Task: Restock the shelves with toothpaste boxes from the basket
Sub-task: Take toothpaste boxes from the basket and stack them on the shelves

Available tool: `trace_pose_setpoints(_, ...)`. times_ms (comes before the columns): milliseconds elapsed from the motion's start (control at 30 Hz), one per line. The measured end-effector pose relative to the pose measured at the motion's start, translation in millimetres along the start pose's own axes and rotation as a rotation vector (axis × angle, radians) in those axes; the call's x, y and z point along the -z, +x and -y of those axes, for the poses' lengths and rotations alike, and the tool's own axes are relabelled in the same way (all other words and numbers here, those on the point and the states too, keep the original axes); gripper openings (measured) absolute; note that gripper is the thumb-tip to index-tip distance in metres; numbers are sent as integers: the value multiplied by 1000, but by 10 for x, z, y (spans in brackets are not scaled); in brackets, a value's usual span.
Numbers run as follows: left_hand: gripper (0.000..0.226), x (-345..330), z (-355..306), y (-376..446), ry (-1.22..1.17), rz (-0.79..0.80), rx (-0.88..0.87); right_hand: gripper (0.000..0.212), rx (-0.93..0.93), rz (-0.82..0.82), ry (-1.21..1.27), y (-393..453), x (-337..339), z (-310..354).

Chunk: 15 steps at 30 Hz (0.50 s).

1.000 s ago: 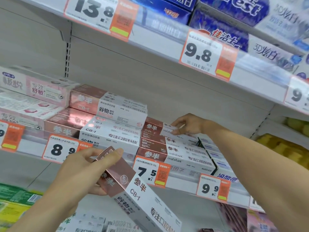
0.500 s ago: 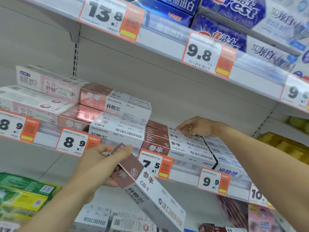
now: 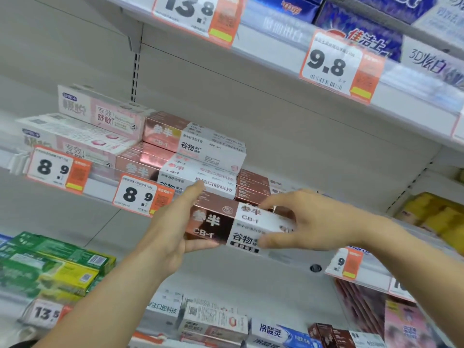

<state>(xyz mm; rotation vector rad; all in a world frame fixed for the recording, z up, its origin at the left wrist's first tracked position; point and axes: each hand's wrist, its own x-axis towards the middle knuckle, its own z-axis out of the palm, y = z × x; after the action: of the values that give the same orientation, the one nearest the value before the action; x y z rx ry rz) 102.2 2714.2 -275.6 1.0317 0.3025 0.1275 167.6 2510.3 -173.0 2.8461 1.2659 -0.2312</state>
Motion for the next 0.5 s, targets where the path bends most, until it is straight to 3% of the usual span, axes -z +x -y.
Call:
trace_pose_setpoints(100,39,18,-88,-50,-45,72,-74,37,-26,-75,263,14,47,-36)
trace_pose_setpoints(267,49,94,-206,-19,-106,60,-213,32,1,-48,650,112,105,-71)
trace_pose_setpoints(333,46,131,-213,20,-143,-27,-261,30,16,-90,654,191,171,-33)
trace_pose_setpoints(400,36,189,-213,97,-132,-151,-280,31,22,-238,559,338,231,-9)
trace_pose_setpoints(500,16,256,-155,212,129,-367,-444,52,19,-483,243,667,327,57)
